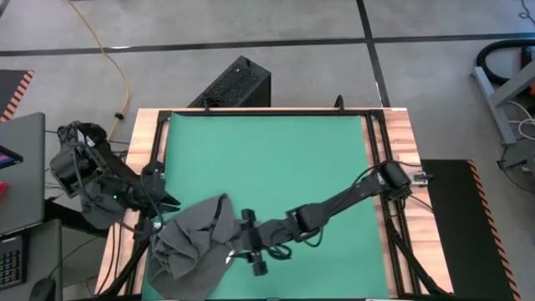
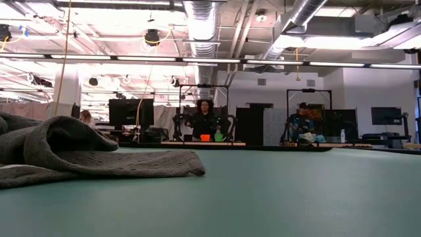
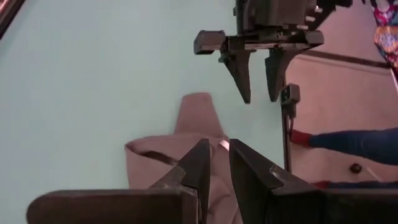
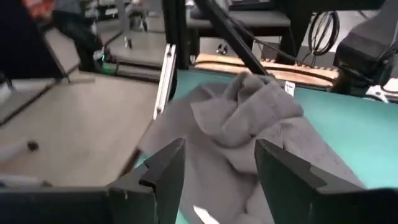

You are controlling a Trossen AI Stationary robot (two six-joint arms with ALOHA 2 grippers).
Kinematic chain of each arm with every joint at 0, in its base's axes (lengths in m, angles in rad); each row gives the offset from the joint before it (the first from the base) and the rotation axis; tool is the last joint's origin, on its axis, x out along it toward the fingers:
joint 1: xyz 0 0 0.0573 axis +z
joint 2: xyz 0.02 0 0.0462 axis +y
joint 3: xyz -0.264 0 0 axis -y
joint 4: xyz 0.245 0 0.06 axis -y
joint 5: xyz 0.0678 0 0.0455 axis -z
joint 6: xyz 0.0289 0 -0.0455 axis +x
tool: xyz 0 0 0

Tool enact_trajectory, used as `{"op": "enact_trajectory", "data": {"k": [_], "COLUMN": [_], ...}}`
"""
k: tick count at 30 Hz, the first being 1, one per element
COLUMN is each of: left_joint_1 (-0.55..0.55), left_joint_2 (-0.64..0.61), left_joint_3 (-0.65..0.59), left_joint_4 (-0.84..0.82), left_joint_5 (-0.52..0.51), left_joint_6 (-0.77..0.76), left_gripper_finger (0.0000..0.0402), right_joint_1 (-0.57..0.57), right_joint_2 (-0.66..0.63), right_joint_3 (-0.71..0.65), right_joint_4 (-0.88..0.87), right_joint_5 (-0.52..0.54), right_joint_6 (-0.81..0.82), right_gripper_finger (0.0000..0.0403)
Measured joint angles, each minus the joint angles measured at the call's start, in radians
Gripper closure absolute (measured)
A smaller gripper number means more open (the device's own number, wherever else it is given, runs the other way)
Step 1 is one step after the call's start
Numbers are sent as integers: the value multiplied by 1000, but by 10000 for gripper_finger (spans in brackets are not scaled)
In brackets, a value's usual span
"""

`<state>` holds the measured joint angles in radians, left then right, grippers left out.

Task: Roll towel
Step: Fold the gray towel

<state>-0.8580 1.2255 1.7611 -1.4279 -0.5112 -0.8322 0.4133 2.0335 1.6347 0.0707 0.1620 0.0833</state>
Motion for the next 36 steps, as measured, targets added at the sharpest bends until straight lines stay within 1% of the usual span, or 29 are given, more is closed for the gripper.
{"op": "enact_trajectory", "data": {"k": [4,8,10,12,15,16,19,20,23,25,29,32,36], "left_joint_1": [-41,-79,-97,-114,-139,-146,-164,-165,-168,-168,-168,-168,-168], "left_joint_2": [0,0,0,0,0,0,3,3,3,4,3,3,3], "left_joint_3": [0,0,0,0,-1,-1,-1,-1,-1,-1,-1,-1,-1], "left_joint_4": [-1,-1,-1,0,0,1,1,1,3,2,4,4,4], "left_joint_5": [-1,-2,-2,-16,-51,-64,-104,-111,-118,-123,-125,-127,-152], "left_joint_6": [5,-4,-17,-27,-49,-57,-80,-82,-85,-83,-88,-86,-58], "left_gripper_finger": [352,352,352,352,352,352,352,352,352,352,352,352,352], "right_joint_1": [2,9,18,21,32,32,42,44,52,50,46,34,10], "right_joint_2": [78,121,136,159,179,190,206,226,258,279,279,279,277], "right_joint_3": [30,32,32,32,29,33,32,33,29,33,32,30,31], "right_joint_4": [-18,-47,-82,-102,-108,-81,-86,-62,-52,-1,-33,-49,21], "right_joint_5": [69,132,133,133,140,144,152,152,166,169,191,234,238], "right_joint_6": [152,404,509,562,584,590,630,650,669,672,683,651,592], "right_gripper_finger": [188,187,187,188,192,193,197,197,199,200,200,200,200]}}
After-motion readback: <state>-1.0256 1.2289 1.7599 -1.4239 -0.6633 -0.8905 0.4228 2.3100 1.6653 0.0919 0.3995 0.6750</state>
